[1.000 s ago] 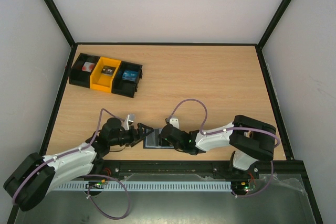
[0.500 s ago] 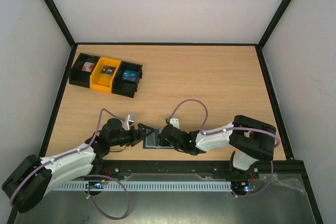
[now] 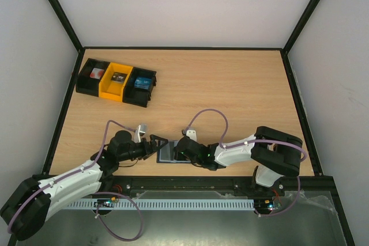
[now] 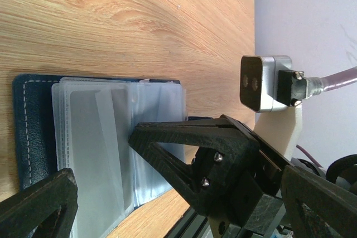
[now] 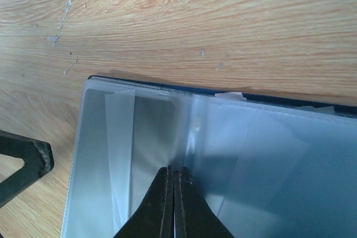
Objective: Take the credit cards out of the card holder
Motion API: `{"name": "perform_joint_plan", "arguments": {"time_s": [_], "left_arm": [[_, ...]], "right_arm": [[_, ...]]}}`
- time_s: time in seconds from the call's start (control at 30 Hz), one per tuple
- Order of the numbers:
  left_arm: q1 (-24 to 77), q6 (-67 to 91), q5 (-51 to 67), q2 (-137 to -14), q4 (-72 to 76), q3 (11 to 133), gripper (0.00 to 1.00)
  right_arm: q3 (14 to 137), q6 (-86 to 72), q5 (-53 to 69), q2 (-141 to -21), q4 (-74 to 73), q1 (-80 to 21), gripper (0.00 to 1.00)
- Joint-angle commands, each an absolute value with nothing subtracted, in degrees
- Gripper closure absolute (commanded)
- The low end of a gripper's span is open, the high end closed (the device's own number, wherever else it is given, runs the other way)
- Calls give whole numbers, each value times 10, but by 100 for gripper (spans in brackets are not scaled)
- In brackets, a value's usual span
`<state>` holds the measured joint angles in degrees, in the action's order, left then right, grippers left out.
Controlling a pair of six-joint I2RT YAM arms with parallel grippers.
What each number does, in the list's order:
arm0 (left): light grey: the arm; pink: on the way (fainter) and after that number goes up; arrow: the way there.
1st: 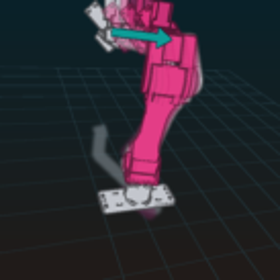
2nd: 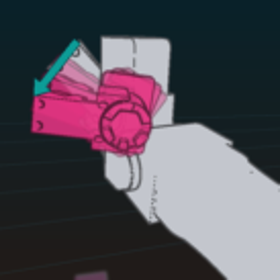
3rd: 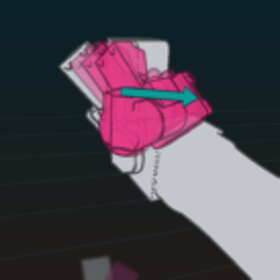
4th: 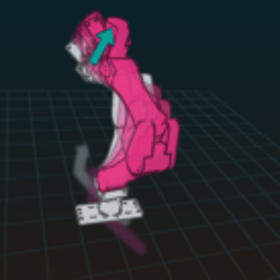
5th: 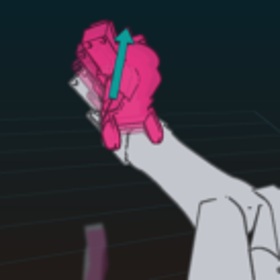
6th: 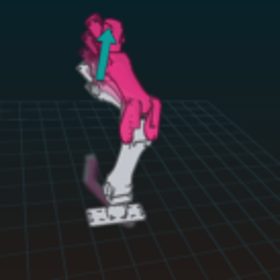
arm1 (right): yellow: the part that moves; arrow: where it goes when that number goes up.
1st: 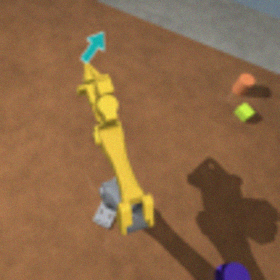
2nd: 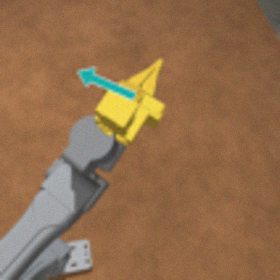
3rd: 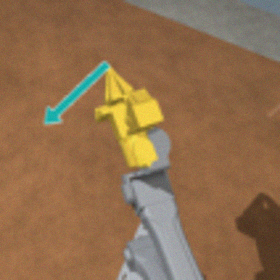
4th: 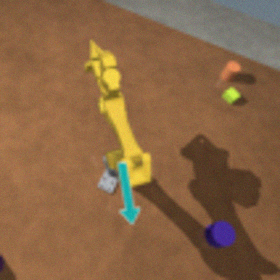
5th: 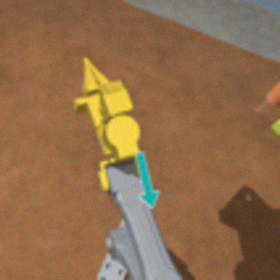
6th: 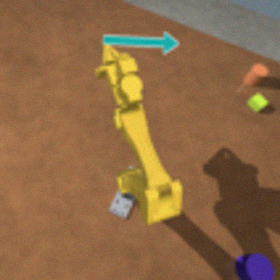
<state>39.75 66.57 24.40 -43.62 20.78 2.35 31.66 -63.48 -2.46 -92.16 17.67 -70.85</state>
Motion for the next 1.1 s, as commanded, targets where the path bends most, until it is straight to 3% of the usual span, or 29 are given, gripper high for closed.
{"name": "perform_joint_plan", "arguments": {"time_s": [0.0, 1.07], "left_arm": [[401, 668, 252, -453, 235, 18, 0], [408, 673, 256, -495, 274, 14, 0]], "right_arm": [[311, -638, -27, -949, 137, -710, 98], [294, -648, -22, -939, 158, -710, 98]]}}
